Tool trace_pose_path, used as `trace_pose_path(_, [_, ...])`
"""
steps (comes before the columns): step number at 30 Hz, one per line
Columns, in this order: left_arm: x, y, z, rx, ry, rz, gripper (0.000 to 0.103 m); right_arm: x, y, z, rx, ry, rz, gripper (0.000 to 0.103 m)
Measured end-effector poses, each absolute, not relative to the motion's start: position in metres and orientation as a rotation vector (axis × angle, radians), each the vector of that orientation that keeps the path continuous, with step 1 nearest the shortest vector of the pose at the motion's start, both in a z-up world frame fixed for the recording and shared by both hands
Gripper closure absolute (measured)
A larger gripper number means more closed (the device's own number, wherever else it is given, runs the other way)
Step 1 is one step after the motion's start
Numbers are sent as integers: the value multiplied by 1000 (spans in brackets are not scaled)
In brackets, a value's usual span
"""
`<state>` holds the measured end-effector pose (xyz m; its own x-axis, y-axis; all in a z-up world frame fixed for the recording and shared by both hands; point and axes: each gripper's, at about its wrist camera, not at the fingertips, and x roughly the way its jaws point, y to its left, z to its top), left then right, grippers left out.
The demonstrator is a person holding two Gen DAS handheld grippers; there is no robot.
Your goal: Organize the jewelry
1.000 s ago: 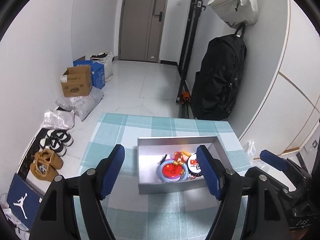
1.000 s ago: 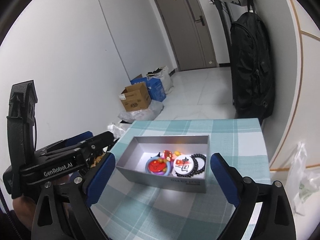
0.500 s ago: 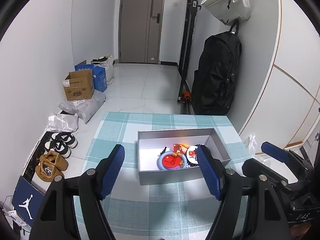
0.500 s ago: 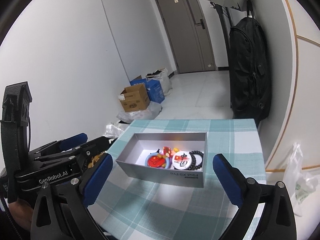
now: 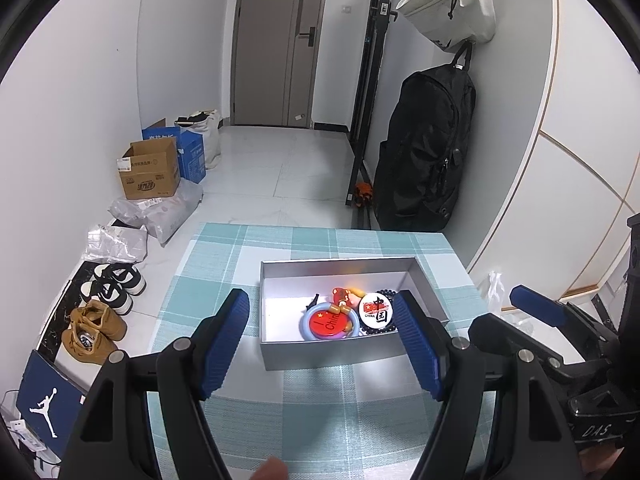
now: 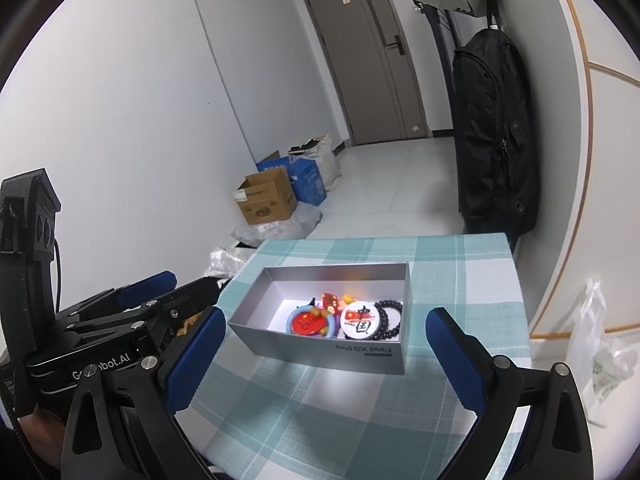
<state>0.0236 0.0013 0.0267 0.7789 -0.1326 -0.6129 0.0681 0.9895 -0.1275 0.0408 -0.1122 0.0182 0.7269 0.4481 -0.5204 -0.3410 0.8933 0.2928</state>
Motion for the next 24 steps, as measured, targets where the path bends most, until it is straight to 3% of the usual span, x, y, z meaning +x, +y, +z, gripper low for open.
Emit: trace_pose_path(24, [24, 7, 30, -125, 664, -123, 33, 40, -109, 15, 171, 631, 441, 2])
